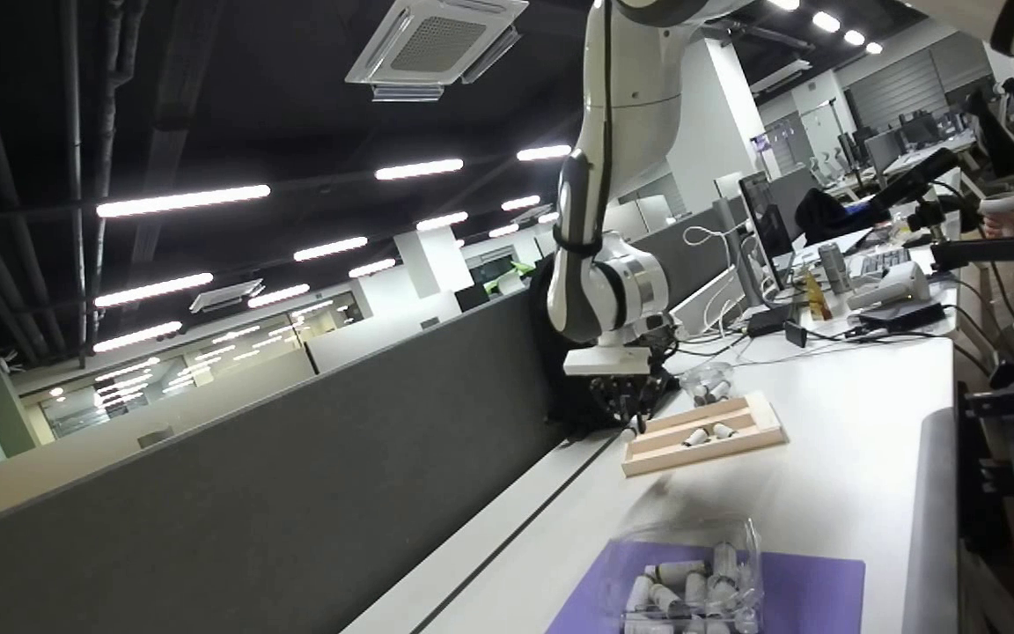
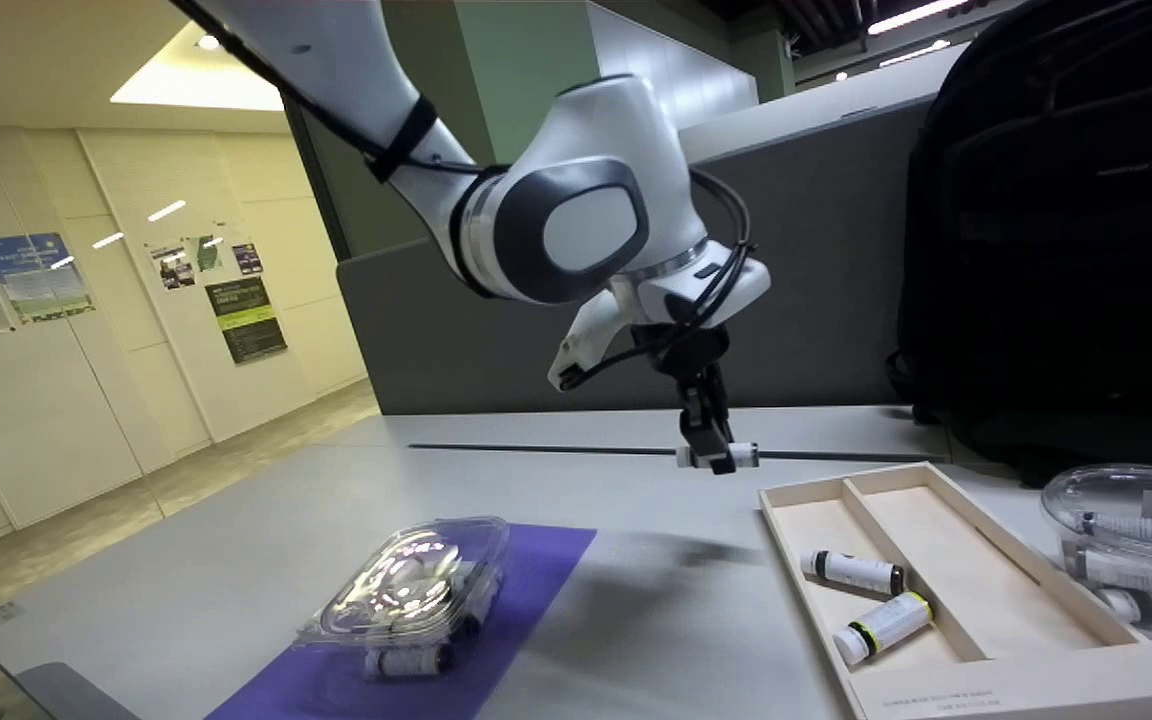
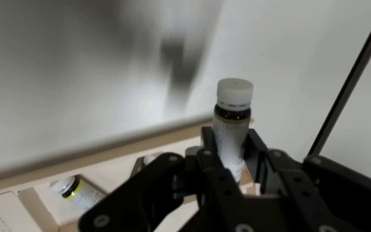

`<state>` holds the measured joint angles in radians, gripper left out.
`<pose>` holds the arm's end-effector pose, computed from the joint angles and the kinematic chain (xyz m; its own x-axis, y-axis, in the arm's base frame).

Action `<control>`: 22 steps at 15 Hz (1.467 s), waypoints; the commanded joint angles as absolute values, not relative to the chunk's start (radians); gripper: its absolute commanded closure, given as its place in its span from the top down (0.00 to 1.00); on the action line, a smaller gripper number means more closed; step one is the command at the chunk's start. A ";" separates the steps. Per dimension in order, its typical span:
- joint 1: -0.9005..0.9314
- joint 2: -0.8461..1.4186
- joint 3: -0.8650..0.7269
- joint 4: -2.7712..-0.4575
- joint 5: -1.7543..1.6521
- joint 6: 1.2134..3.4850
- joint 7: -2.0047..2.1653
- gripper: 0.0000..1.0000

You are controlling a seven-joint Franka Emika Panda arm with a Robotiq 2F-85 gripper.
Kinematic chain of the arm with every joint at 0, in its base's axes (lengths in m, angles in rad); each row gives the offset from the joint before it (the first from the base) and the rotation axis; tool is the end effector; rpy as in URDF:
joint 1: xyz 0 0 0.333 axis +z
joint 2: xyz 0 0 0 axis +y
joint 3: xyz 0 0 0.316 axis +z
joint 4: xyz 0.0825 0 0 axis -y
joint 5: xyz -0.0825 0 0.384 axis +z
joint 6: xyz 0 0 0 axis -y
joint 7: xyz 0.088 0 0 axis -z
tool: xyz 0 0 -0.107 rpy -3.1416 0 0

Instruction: Pick up the bottle from the table and place it on the tray

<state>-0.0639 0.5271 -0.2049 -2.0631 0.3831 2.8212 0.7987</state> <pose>0.5846 -0.1771 0.2030 0.1811 -0.9792 0.0914 -0.9500 -0.1982 -0.2411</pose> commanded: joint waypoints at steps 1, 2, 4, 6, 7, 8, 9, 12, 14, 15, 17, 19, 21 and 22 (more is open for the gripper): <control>-0.192 0.446 -0.162 -2.097 0.485 2.783 0.761 0.07; -0.233 0.439 -0.141 -2.090 0.531 2.767 0.733 0.07; -0.314 0.436 -0.091 -2.067 0.651 2.728 0.663 0.07; -0.361 0.447 -0.068 -2.034 0.785 2.676 0.584 0.07; -0.377 0.457 -0.063 -2.014 0.852 2.640 0.547 0.07; -0.384 0.466 -0.067 -1.997 0.911 2.607 0.516 0.07; -0.384 0.473 -0.078 -1.982 0.958 2.571 0.493 0.43; -0.366 0.487 -0.116 -1.960 1.042 2.505 0.450 0.66; -0.358 0.489 -0.132 -1.956 1.073 2.477 0.435 0.78; -0.353 0.490 -0.139 -1.955 1.080 2.464 0.430 0.86; -0.331 0.483 -0.153 -1.962 1.058 2.439 0.433 0.99; -0.297 0.470 -0.168 -1.976 0.997 2.397 0.460 1.00; -0.262 0.462 -0.179 -1.983 0.928 2.337 0.489 1.00; -0.248 0.459 -0.182 -1.982 0.890 2.297 0.499 1.00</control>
<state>-0.2992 0.4795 -0.1541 -1.9797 0.9775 2.3859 0.4398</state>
